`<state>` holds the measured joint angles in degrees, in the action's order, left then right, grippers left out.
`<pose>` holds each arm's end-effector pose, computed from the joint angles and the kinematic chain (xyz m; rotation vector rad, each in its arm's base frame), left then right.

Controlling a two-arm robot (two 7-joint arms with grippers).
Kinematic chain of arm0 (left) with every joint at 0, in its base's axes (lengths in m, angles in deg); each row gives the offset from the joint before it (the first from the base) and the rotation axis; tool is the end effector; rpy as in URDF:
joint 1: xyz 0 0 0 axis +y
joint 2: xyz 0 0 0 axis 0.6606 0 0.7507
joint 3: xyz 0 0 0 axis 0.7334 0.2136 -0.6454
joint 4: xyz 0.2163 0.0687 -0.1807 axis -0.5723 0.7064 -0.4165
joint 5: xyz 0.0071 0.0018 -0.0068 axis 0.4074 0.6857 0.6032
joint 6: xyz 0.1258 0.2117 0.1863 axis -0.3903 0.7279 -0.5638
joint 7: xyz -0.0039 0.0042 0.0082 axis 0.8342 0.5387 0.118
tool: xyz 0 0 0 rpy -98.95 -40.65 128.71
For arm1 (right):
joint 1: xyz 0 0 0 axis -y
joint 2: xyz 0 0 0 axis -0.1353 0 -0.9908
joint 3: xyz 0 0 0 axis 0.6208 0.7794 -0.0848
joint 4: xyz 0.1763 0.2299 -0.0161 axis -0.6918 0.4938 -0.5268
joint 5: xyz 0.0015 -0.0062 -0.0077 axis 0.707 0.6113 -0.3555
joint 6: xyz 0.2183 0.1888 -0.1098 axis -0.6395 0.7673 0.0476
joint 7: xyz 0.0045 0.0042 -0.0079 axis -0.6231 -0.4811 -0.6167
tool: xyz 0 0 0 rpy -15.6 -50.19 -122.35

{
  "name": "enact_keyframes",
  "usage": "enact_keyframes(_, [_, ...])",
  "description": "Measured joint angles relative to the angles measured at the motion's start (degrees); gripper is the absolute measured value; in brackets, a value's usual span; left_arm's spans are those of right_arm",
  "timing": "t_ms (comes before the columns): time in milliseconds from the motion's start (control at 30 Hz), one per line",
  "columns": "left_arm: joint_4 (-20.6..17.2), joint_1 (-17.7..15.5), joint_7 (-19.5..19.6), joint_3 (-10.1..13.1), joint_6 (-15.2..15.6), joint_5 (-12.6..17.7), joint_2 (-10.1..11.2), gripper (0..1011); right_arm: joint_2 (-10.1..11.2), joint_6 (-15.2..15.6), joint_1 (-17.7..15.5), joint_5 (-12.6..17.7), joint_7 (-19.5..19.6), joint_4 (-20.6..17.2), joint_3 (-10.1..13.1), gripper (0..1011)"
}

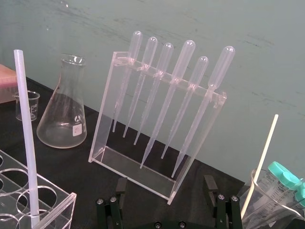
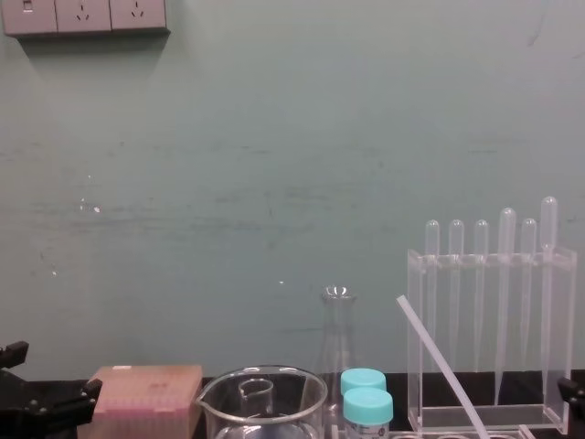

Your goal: Pick up the stirring rod with one hand, then place it down.

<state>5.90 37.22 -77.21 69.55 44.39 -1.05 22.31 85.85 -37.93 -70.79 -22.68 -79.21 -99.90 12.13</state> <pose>0.3581 0.0826 -0.3022 0.3044 -0.2850 1.2480 0.3582 -0.0827 -0.3023 -0.3046 -0.2852 -1.2479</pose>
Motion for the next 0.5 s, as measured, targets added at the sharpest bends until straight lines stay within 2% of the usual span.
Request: enact_keyframes(500, [0.0, 0.0, 0.0, 0.0, 0.0, 0.0, 0.0, 1000, 0.0, 0.0, 0.0, 0.0, 0.0, 0.0, 0.0, 1002])
